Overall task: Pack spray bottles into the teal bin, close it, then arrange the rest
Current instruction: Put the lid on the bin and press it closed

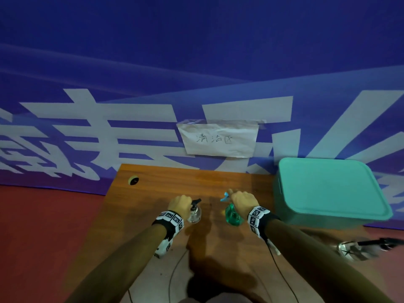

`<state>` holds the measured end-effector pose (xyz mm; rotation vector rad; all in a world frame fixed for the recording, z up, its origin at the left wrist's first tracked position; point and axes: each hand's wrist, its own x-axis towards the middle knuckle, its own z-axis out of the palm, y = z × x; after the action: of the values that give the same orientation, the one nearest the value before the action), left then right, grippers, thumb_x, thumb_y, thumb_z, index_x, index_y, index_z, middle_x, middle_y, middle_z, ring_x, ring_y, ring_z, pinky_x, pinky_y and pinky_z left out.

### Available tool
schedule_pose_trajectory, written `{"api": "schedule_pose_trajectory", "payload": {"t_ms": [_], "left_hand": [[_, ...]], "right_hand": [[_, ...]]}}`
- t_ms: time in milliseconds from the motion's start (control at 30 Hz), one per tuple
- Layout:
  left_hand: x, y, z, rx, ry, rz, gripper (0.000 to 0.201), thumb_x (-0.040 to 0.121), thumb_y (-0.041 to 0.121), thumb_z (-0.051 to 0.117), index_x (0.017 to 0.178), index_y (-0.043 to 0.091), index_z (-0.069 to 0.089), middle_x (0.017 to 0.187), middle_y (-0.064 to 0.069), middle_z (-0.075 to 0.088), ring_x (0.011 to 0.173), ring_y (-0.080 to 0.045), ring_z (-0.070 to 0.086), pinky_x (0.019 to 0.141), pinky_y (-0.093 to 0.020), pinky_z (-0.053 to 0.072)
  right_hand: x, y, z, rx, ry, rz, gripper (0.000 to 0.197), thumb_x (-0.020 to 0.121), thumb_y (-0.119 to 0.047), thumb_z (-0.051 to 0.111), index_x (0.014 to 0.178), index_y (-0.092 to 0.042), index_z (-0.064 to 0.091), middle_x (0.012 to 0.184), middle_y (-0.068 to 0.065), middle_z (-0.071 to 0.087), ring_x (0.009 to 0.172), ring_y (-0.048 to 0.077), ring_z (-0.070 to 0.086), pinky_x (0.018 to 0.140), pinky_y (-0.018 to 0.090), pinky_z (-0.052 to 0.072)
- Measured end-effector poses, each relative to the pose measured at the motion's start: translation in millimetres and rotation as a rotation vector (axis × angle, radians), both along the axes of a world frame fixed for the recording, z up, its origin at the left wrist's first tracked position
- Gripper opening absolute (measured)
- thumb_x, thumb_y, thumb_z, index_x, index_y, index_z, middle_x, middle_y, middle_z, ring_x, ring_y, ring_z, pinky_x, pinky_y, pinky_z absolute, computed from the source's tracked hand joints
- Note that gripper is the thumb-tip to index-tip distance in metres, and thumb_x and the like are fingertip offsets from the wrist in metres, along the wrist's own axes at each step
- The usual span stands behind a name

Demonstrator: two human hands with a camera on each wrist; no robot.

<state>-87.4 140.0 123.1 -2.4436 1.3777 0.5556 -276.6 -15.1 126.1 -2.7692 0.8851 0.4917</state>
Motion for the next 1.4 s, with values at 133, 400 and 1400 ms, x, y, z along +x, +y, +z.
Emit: {"api": "schedule_pose_trajectory", "payload": {"t_ms": [133,400,1400], "left_hand": [[22,-20,-5,0.017,0.0,-0.021,0.015,0.1,0.019,0.057,0.104,0.01,0.068,0.095,-0.007,0.07,0.079,-0.025,0.064,0.063,-0.033,0.047],[68,-74,-11,0.025,-0.047,-0.13,0.014,0.092,0.008,0.06,0.101,0.01,0.071,0.098,-0.011,0.073,0.094,-0.032,0.071,0.071,-0.036,0.05],[140,-151,-47,-0.315,0.086,-0.09,0.021,0.1,0.025,0.056,0.119,0.021,0.063,0.119,-0.005,0.066,0.107,-0.032,0.064,0.085,-0.043,0.055]], "right_hand": [[25,-17,1,0.027,-0.028,-0.018,0.049,0.091,-0.004,0.06,0.133,-0.022,0.043,0.128,0.005,0.059,0.106,0.032,0.067,0.085,0.042,0.052],[96,-57,2,0.008,-0.06,-0.01,0.048,0.091,-0.006,0.059,0.136,-0.018,0.044,0.125,0.011,0.057,0.107,0.035,0.065,0.086,0.043,0.05],[154,-101,-18,-0.05,-0.136,0.052,0.035,0.097,-0.008,0.054,0.13,-0.019,0.047,0.124,0.008,0.053,0.101,0.034,0.064,0.076,0.043,0.046]]}}
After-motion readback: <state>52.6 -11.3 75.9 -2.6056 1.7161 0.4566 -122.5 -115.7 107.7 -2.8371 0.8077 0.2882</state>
